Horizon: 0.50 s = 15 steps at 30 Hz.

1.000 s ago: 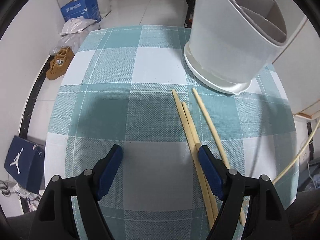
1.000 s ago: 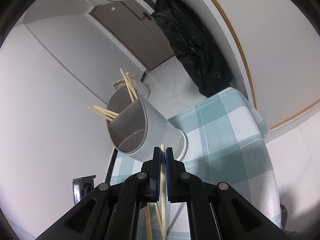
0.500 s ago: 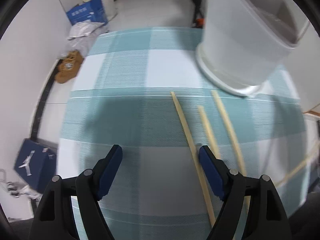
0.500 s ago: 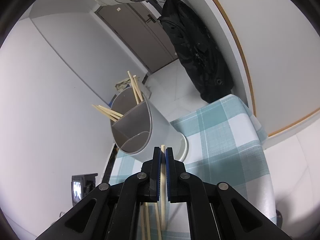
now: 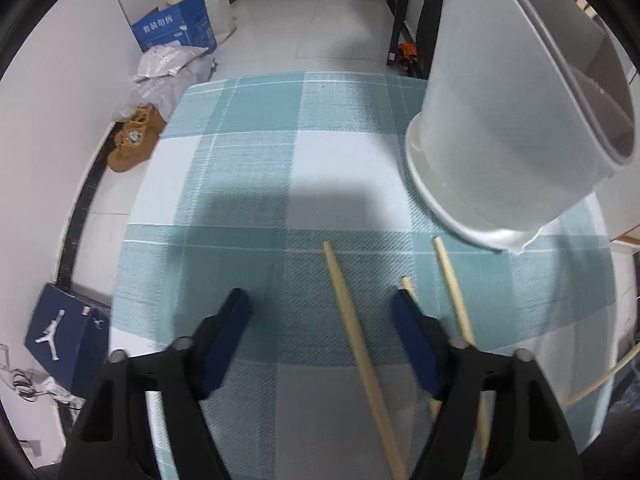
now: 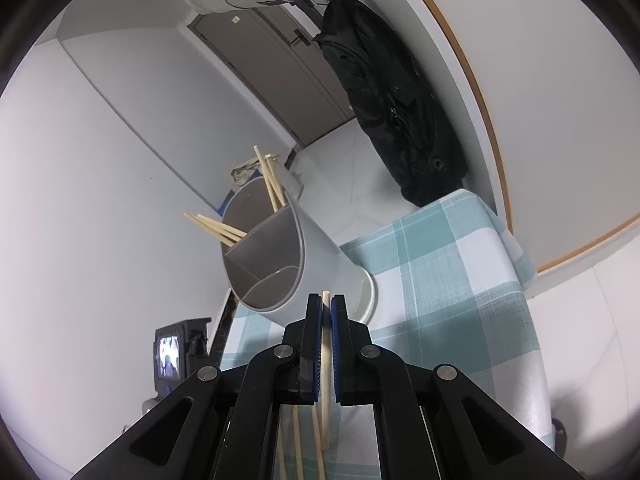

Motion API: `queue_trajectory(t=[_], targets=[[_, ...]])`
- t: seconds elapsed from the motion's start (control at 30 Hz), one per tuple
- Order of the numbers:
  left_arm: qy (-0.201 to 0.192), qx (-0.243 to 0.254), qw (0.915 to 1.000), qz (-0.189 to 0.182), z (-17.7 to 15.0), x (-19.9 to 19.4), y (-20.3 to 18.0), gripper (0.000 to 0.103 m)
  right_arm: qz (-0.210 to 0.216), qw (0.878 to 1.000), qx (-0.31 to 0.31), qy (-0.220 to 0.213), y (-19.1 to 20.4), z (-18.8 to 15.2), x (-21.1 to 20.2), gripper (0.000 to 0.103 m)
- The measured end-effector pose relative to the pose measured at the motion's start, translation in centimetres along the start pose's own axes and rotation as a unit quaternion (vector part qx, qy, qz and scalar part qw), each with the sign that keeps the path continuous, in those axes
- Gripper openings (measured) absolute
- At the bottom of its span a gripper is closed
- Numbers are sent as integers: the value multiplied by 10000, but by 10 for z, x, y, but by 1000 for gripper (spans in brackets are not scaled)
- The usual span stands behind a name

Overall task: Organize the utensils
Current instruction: 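Close the left gripper on one wooden chopstick on the cloth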

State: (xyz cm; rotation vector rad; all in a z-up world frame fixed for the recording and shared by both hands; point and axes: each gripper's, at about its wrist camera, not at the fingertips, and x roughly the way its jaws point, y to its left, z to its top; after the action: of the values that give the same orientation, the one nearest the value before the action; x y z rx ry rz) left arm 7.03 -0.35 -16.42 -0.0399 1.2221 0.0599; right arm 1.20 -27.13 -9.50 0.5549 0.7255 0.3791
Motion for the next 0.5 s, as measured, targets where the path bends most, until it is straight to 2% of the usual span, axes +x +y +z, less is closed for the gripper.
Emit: queue_trajectory(t=[0.07, 0.1, 0.17, 0.2, 0.23, 0.33, 0.5], targets=[[1, 14, 10000, 3, 2, -1, -1, 51, -18, 10000, 16, 16, -1, 1, 1, 4], [-18, 38, 10000, -16, 2, -2, -3, 39, -21, 10000, 36, 27, -2, 2, 2, 4], [-14, 131, 9999, -44, 3, -2, -7, 27, -29, 10000, 52, 47, -3, 2, 3, 4], [-13, 197, 9998, -76, 3, -3, -10, 12, -32, 10000, 56, 52, -4, 2, 3, 4], [-2, 278, 9996, -102, 4, -3, -12, 4, -32, 10000, 58, 51, -4, 3, 3, 4], [-80, 439, 9990, 21, 3, -3, -18, 2, -29, 10000, 58, 55, -3, 4, 3, 4], [-231, 353, 9991, -78, 3, -9, -15, 2, -31, 10000, 22, 58, -1, 3, 2, 4]])
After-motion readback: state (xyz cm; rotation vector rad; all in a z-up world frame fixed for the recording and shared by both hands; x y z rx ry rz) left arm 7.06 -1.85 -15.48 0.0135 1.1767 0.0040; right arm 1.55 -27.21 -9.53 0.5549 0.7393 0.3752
